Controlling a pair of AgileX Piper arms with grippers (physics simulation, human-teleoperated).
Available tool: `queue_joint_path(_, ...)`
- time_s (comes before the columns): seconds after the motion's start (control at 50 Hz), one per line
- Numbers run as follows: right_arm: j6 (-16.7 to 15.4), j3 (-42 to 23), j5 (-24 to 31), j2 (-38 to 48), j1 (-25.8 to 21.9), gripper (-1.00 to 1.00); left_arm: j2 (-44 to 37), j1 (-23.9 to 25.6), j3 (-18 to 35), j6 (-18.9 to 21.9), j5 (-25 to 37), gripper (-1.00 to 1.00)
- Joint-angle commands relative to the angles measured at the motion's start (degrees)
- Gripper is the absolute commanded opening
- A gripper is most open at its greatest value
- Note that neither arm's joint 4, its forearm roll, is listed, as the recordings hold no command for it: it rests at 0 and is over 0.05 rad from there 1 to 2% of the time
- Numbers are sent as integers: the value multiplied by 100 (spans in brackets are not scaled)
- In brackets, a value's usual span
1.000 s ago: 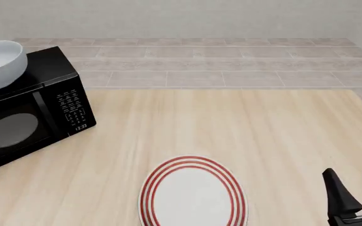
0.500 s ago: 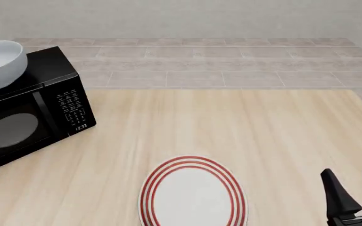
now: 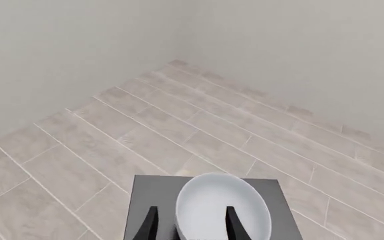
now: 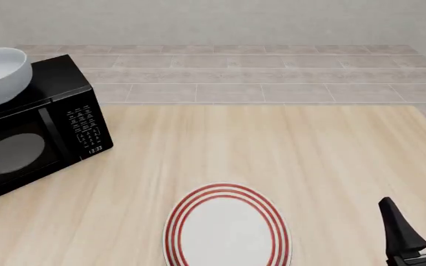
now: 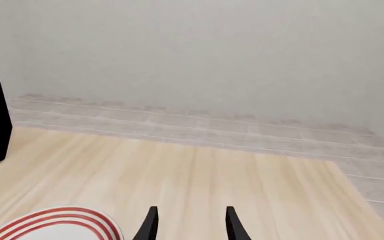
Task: Pick up the white bowl and put it on the plate.
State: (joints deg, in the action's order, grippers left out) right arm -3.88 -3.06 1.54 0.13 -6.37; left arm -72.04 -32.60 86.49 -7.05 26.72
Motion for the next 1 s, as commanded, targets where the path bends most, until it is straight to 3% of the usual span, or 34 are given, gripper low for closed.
queue_joint_path(0.02,-50,8,-38,-1,-14,100,-431,-147,69,197,32,100)
queue_joint_path(0.16,-70,-24,6,-2,-30,100,-806,-103,197,62,185,100)
queue_joint_path(0.6,-43,60,-26,5,-60,100,-1391,-6,399,412,254,100)
queue_joint_path(1.0,-51,127,-57,0,-66,100,-1618,77,144,535,-8,100)
